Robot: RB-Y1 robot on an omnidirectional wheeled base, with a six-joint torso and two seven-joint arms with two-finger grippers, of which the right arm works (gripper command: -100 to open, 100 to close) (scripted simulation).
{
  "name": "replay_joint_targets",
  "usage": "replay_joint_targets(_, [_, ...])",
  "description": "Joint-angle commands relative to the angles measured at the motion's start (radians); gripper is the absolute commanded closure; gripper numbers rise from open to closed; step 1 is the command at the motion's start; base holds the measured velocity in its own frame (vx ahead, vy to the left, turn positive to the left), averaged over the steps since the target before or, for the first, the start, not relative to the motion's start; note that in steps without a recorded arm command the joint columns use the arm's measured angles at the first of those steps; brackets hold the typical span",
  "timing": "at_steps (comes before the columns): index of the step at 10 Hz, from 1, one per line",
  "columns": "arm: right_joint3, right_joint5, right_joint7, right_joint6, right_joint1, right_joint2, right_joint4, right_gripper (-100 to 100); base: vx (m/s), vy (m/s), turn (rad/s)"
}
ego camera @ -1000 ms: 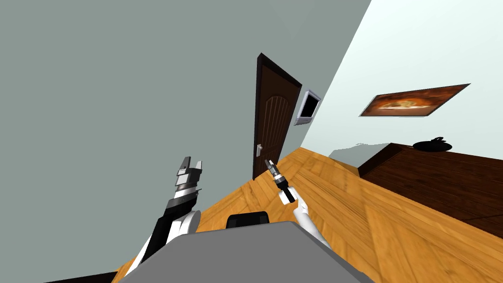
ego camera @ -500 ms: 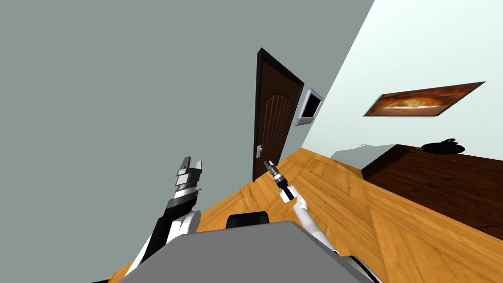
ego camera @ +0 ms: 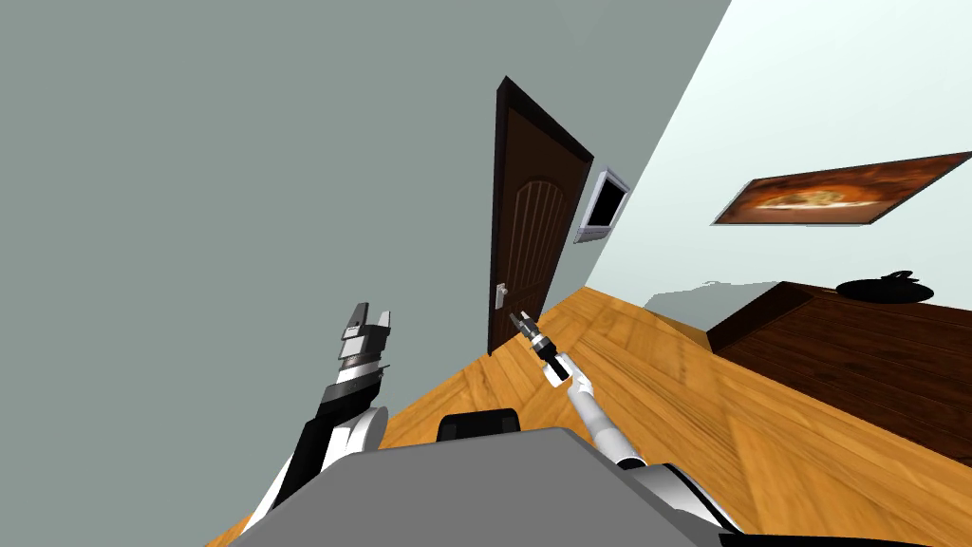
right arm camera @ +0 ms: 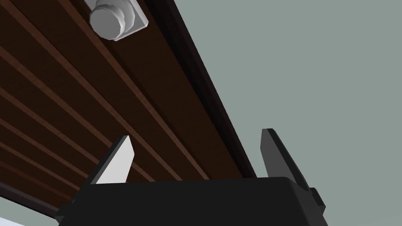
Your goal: Pull the door open
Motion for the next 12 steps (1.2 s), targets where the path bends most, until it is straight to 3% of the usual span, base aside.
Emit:
replay_joint_targets(1, [-0.001, 0.019, 0.025, -0.013, -0.022, -0.015, 0.044, -100, 0.107, -0.031, 0.015])
replay_joint_targets(7, [-0.007, 0.079, 0.104, -0.054, -0.102, -0.062, 0.197, -100, 0.086, -0.024, 0.013])
replay_joint_targets(12, [-0.011, 0.117, 0.154, -0.079, -0.152, -0.091, 0.293, -100, 0.075, -0.022, 0.010])
